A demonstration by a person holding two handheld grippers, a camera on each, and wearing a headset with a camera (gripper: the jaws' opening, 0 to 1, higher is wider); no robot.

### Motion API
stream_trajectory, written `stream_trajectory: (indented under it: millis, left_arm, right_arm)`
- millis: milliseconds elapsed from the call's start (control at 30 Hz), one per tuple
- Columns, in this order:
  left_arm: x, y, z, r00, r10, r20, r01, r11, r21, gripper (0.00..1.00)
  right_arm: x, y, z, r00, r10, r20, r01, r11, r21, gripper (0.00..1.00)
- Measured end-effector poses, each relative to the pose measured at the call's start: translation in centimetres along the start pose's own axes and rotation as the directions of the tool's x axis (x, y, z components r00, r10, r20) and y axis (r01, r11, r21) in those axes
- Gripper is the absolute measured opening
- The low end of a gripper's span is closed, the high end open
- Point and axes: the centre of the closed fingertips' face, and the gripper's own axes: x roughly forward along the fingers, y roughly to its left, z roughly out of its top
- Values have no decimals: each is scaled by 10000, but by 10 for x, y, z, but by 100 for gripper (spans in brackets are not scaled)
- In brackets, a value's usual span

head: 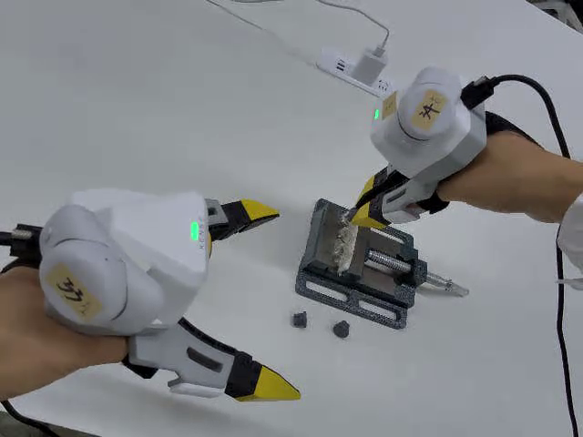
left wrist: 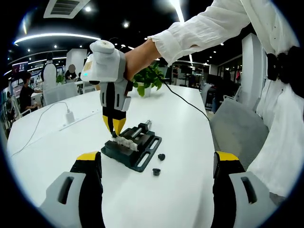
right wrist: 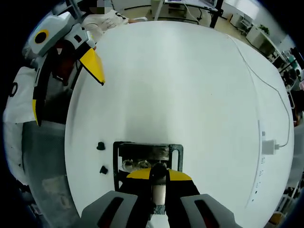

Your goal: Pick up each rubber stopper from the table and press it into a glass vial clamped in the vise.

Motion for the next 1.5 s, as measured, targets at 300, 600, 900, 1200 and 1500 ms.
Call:
stream_trajectory:
  millis: [300,600,900,1200,1500]
  left_arm:
    - [-1,0,1,10000,-6,-26,6,10000,28,97]
    - [-1,-1,2,10000,2,15,-2,10000,13,97]
    - [-1,-1,0,10000,9,-23,-9,10000,-1,97]
    - [0,-1,0,10000,1,-21,-1,10000,-27,97]
    - [-2,0,-2,10000,28,-64,-29,10000,-87,96]
  right_arm:
    - [-1,-1,0,9998,-16,213,16,10000,-17,7]
    - [-4,0,-2,9992,-3,390,1,10000,42,9]
    - [-16,-2,-5,9967,-278,763,267,9995,155,4]
    - [-15,-1,2,9942,-142,1067,115,9996,265,2]
    - [-9,2,3,9950,-47,1002,26,9998,214,1]
